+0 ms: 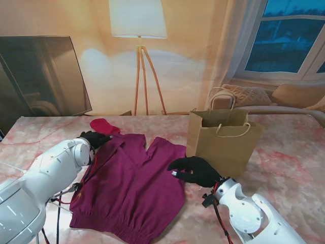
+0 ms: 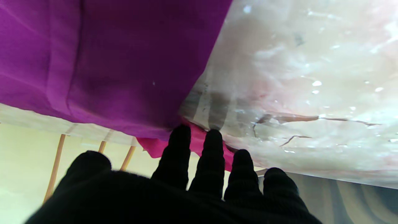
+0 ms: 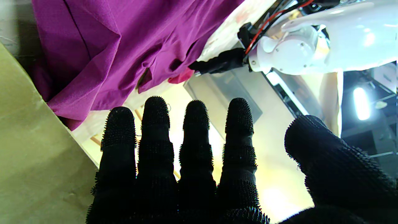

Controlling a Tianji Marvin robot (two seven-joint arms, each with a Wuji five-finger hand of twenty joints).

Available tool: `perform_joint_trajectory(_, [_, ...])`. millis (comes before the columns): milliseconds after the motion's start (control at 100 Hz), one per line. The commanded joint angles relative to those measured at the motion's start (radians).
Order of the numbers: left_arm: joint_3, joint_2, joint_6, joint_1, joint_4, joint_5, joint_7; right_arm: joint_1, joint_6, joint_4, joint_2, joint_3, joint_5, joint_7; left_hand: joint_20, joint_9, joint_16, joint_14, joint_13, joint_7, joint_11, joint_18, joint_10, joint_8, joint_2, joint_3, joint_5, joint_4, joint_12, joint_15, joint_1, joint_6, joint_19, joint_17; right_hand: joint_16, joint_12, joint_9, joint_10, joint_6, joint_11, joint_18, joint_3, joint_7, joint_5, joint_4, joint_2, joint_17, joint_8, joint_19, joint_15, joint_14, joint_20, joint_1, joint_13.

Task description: Fold the socks and the shorts into the kraft paper bag

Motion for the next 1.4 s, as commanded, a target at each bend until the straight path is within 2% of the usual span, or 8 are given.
perform_joint_trajectory(0, [-0.016,0.042,0.046,0.048,-0.042,0.014,-0.028,-0.011,-0.007,-0.005,-0.004,-0.005,-0.001,0.0,-0.008,0.01,0.012,0.016,-0.027,0.161,0.03,-0.004,0.065,0.078,0.064,-0.023,0.109,0.008,0.036,0.015,-0.034,0.103,-0.021,-0.002,0.02,0.012,0.0,-0.004,-0.006,0.011,-0.001,-0.027,0.008,0.003,0.036,0.018,-0.002,0.012,0.03,0.021,0.005,0.026,-0.011,0.009])
perform_joint_trajectory(240, [-0.171,0.156,0.142,0.187,-0.307,0.127,-0.088,-0.017,-0.017,-0.016,-0.005,-0.009,-0.006,-0.008,-0.008,-0.001,-0.004,0.008,-0.024,0.227,0.012,-0.004,0.046,0.146,0.063,-0.024,0.152,0.004,0.017,0.009,-0.027,0.094,-0.021,-0.002,0.021,0.012,0.001,-0.003,-0.01,0.011,0.0,-0.029,0.007,0.002,0.036,0.018,0.0,0.012,0.031,0.022,0.005,0.027,-0.01,0.012])
perform_joint_trajectory(370, [-0.271,0.192,0.174,0.275,-0.43,0.201,-0.1,-0.017,-0.02,-0.021,-0.005,-0.015,-0.006,-0.009,-0.007,-0.041,-0.027,-0.004,-0.021,0.278,-0.014,-0.009,0.019,0.201,0.062,-0.024,0.157,0.003,-0.033,0.0,-0.025,0.072,-0.021,-0.001,0.021,0.012,-0.001,-0.004,-0.007,0.01,0.0,-0.03,0.008,0.004,0.036,0.019,0.001,0.012,0.031,0.021,0.004,0.027,-0.009,0.012])
perform_joint_trajectory(480, [-0.347,0.214,0.19,0.345,-0.518,0.263,-0.109,-0.018,-0.02,-0.028,-0.005,-0.019,-0.008,-0.009,-0.007,-0.112,-0.14,-0.029,-0.012,0.312,-0.072,-0.015,-0.025,0.234,0.063,-0.024,0.156,0.003,-0.199,-0.026,-0.02,0.053,-0.02,0.0,0.021,0.012,-0.001,-0.004,-0.008,0.01,-0.003,-0.032,0.008,0.004,0.036,0.021,0.001,0.013,0.03,0.021,0.006,0.027,-0.009,0.011])
perform_joint_trajectory(590, [-0.421,0.228,0.19,0.409,-0.592,0.315,-0.109,-0.019,-0.02,-0.032,-0.004,-0.021,-0.006,-0.006,-0.007,-0.144,-0.235,-0.055,-0.01,0.332,-0.102,-0.02,-0.07,0.241,0.056,-0.024,0.158,0.003,-0.337,-0.045,-0.014,0.015,-0.02,0.001,0.021,0.011,0.0,-0.002,-0.01,0.009,-0.002,-0.033,0.008,0.005,0.036,0.022,0.002,0.013,0.029,0.021,0.006,0.027,-0.008,0.011])
perform_joint_trajectory(730, [-0.508,0.237,0.18,0.48,-0.675,0.363,-0.103,-0.017,-0.021,-0.032,-0.005,-0.024,-0.005,-0.007,-0.007,-0.145,-0.282,-0.065,-0.01,0.348,-0.104,-0.023,-0.067,0.272,0.036,-0.021,0.076,0.008,-0.394,-0.057,0.0,-0.036,-0.02,0.001,0.021,0.011,-0.001,-0.003,-0.006,0.009,-0.002,-0.035,0.009,0.007,0.036,0.022,0.002,0.013,0.029,0.021,0.007,0.027,-0.007,0.011])
perform_joint_trajectory(1160, [-0.681,0.264,0.224,0.68,-0.904,0.486,-0.201,-0.018,-0.034,-0.033,-0.008,-0.028,-0.005,-0.023,-0.007,-0.117,-0.313,-0.064,-0.01,0.393,-0.076,-0.02,-0.079,0.276,0.042,-0.023,0.228,0.005,-0.397,-0.056,-0.001,-0.019,-0.02,0.001,0.022,0.011,-0.001,-0.002,-0.011,0.008,-0.003,-0.039,0.007,0.005,0.036,0.025,0.003,0.013,0.028,0.021,0.006,0.027,-0.006,0.01])
perform_joint_trajectory(1390, [-0.784,0.266,0.238,0.821,-1.039,0.533,-0.225,-0.047,-0.034,-0.069,-0.005,-0.012,-0.006,-0.015,-0.007,-0.069,-0.265,-0.046,-0.012,0.437,-0.065,-0.008,-0.061,0.276,0.044,-0.023,0.292,0.005,-0.397,-0.029,0.006,-0.01,-0.021,-0.001,0.022,0.011,0.0,-0.002,-0.009,0.008,-0.003,-0.039,0.009,0.011,0.037,0.027,0.003,0.014,0.029,0.022,0.007,0.027,-0.005,0.012])
